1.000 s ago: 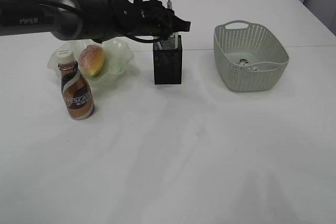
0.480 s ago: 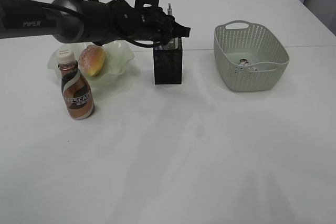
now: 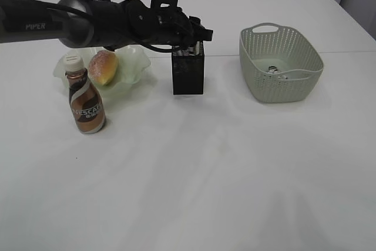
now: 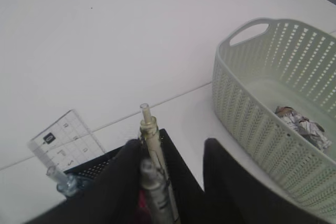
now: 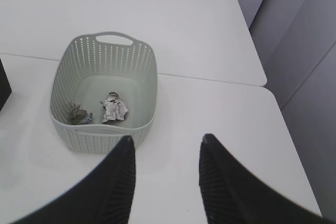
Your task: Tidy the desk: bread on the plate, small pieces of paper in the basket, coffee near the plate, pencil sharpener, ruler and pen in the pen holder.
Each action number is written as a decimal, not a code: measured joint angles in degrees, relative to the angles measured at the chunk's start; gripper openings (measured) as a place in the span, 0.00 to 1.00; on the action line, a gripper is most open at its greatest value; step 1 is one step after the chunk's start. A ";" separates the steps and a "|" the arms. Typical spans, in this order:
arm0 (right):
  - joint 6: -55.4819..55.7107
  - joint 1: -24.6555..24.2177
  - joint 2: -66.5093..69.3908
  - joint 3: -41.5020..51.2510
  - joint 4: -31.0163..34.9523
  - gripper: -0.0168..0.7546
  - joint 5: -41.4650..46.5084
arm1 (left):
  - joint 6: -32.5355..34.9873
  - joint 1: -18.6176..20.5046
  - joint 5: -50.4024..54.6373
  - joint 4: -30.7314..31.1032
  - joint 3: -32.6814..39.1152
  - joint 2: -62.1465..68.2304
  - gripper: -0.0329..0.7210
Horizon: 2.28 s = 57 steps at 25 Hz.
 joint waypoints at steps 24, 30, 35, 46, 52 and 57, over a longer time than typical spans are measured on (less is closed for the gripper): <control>0.21 0.00 0.00 0.00 -0.10 0.45 1.14 | 3.12 1.56 18.81 12.01 0.00 -10.88 0.58; 0.21 0.00 0.00 0.00 -1.09 0.45 4.18 | -7.20 1.56 29.79 16.27 -0.12 -13.59 0.58; 0.33 0.00 -0.73 0.00 -1.14 0.45 4.64 | -23.57 1.56 43.07 26.14 -0.35 -15.73 0.58; 0.33 0.00 -2.53 0.00 3.37 0.45 10.84 | -33.05 1.56 69.31 34.35 -12.55 -17.99 0.58; -1.06 0.00 -7.27 0.00 6.46 0.45 19.71 | -33.19 1.56 70.59 33.80 -13.60 -23.42 0.58; -7.93 0.00 -12.13 0.00 19.36 0.45 24.35 | -33.19 1.21 70.92 32.04 -13.60 -28.35 0.58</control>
